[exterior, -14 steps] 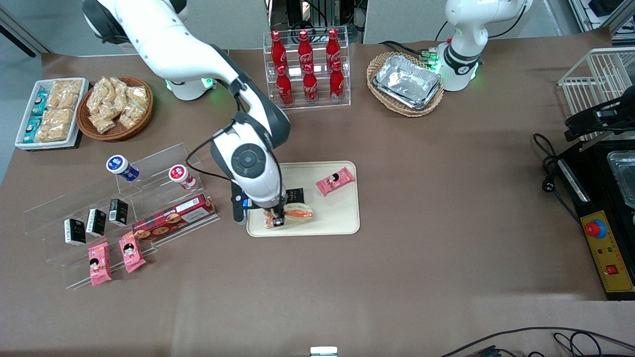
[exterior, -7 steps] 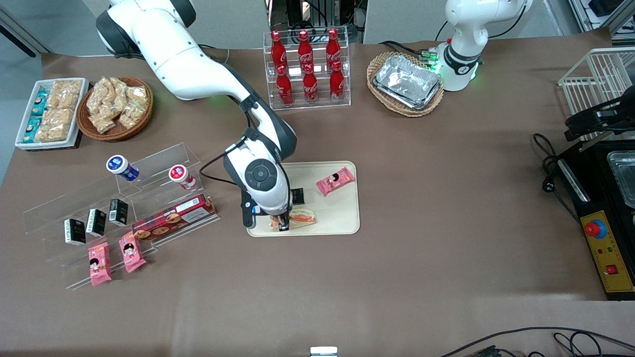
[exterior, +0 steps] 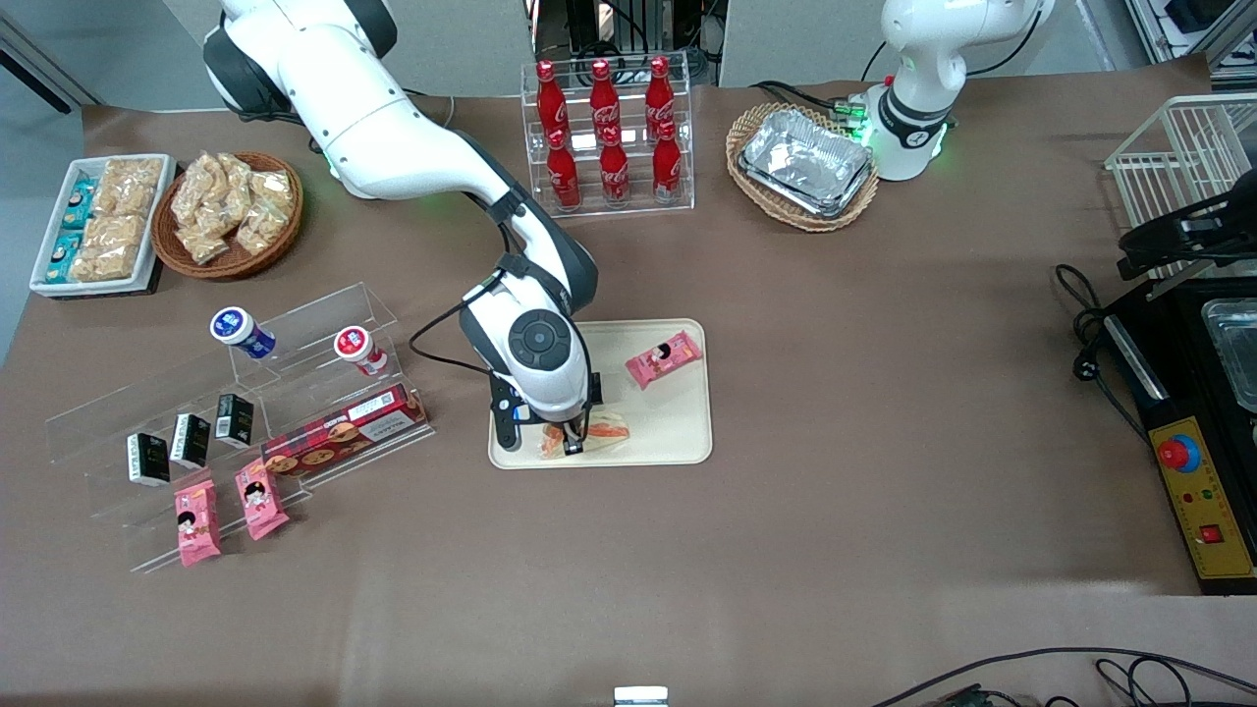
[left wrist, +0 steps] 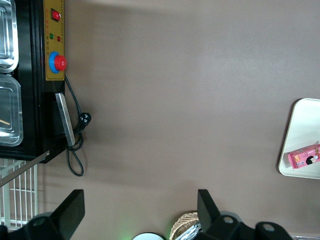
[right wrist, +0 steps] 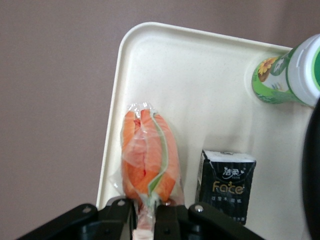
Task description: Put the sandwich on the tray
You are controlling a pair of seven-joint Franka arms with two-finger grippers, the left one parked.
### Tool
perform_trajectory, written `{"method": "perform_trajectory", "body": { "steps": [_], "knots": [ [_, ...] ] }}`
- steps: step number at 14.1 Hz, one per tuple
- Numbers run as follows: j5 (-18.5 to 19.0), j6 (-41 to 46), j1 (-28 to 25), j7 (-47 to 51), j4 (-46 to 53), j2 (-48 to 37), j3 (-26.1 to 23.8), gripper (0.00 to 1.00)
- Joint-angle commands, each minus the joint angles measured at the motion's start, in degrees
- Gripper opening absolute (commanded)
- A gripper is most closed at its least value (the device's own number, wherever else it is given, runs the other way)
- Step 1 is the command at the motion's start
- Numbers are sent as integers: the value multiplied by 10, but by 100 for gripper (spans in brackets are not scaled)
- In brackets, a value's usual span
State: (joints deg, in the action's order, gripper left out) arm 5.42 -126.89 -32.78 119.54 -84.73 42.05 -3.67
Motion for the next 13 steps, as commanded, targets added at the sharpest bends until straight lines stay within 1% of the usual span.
{"method": "perform_trajectory", "body": {
  "steps": [1, 2, 3, 4, 7, 8, 9, 10, 11, 13],
  "knots": [
    [14, 1, 3, 3, 25, 12, 4, 40],
    [14, 3, 4, -1, 25, 8, 4, 46],
    [13, 5, 6, -1, 24, 5, 4, 85],
    [13, 6, 6, -1, 25, 5, 4, 100],
    [9, 9, 7, -10, 24, -20, 5, 100],
    [8, 22, 11, -11, 19, -38, 5, 100],
    [10, 63, 24, -19, 21, -57, 2, 100],
    [7, 113, 28, -59, 25, -71, 1, 100],
    [5, 142, 35, -96, 25, -96, 4, 100],
    [-12, 154, 70, -145, 21, -139, -1, 100]
  ]
}}
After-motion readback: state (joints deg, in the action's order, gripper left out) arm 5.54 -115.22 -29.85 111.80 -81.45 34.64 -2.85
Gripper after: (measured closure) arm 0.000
